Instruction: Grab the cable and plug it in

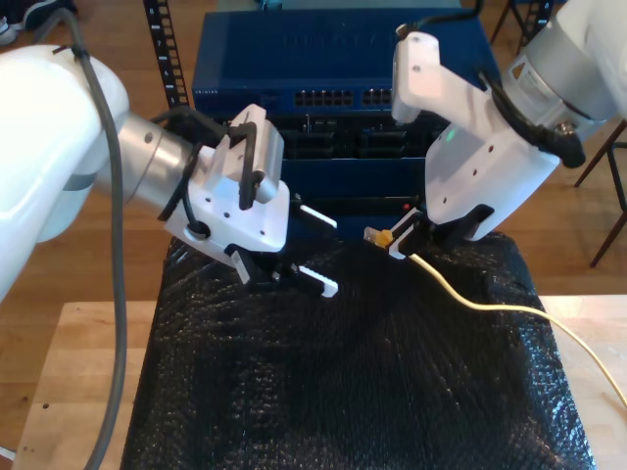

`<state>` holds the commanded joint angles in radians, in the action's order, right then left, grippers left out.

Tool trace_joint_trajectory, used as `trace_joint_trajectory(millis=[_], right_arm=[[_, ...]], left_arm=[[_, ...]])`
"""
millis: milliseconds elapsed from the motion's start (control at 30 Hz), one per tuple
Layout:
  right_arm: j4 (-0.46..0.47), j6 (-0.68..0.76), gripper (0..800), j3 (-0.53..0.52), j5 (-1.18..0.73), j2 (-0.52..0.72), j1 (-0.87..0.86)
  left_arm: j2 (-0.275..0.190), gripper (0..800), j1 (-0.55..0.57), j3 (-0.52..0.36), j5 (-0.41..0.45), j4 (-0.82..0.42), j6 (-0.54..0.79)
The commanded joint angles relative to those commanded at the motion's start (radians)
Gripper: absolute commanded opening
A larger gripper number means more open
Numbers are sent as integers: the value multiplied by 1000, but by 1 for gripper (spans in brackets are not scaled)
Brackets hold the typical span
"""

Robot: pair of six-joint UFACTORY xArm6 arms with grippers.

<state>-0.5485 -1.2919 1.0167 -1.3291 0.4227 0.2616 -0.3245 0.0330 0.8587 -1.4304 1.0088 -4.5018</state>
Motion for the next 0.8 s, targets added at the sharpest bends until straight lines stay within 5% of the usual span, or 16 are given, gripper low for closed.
trace_joint_trajectory(millis=[800], right_arm=[[-61,-37,6,9,-49,-14,-68]], left_arm=[[0,800,31,68,-11,8,-6]])
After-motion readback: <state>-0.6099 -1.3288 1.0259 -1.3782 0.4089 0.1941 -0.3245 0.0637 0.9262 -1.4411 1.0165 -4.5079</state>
